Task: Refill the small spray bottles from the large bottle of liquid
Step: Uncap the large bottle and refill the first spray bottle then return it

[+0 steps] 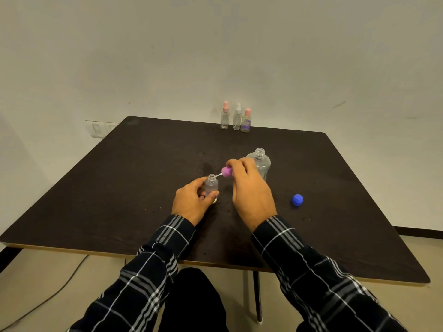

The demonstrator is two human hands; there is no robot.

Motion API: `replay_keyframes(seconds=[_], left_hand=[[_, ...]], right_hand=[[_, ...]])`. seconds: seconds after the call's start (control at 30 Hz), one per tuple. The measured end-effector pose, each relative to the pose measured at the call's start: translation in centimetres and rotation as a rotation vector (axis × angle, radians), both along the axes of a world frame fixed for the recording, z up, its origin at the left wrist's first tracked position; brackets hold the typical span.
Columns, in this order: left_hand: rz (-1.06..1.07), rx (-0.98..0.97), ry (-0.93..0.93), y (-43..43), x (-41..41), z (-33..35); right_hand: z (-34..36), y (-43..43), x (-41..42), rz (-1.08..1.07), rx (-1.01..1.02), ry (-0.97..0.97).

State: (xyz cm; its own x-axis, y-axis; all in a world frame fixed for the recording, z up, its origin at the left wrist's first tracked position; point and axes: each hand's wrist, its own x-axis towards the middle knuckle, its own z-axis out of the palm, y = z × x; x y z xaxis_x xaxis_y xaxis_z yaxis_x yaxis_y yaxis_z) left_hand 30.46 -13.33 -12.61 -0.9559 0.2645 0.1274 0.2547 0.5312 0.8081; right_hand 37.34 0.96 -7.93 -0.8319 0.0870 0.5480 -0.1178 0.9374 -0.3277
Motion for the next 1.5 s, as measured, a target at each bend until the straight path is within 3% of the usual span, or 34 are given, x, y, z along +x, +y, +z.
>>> replay_keyframes(seconds=[0.13,0.3,0.47,0.63,0.83,0.93,1.13,1.3,1.5], left_hand=[[-0.010,0.002,-0.001,-0.1,0.0,0.0],[-0.011,0.009,-0.008,-0.3,0.0,0.1],[-0.006,-0.013,0.018,-0.3,0.1,0.1],[0.009,-0.051,-0.002,-0.3,-0.1,0.1],[-0.006,-0.012,0.031,-0.4,0.0,-0.1],[-0.014,-0.018,0.021,-0.3,-0.1,-0.1],[0.002,0.010,-0.020,-0.5,-0.1,0.0],[-0.028,0.018,0.007,-0.5,-0.2,-0.1],[-0.027,-0.008,0.031,-0.5,-0.2,0.0]], right_hand=[[1.0,-0.5,-1.7,0.161,-0.007,-0.177],[1.6,-0.7,-3.8,0.147,-0.252,-0.347],[1.0,-0.5,-5.0,0.088,-0.352,-0.342],[1.2,-1.0,-4.5,-0.049,-0.243,-0.358],[1.1,-1.2,-3.8,0.112,-0.344,-0.408],[0.5,-1.1,-4.0,0.052,-0.427,-0.318],[-0.2,-1.1,-4.0,-0.075,-0.369,-0.364],[-0.2,-0.8,-4.0,0.141,-0.474,-0.412],[-0.8,-0.3,-4.3,0.003,-0.487,-0.340]])
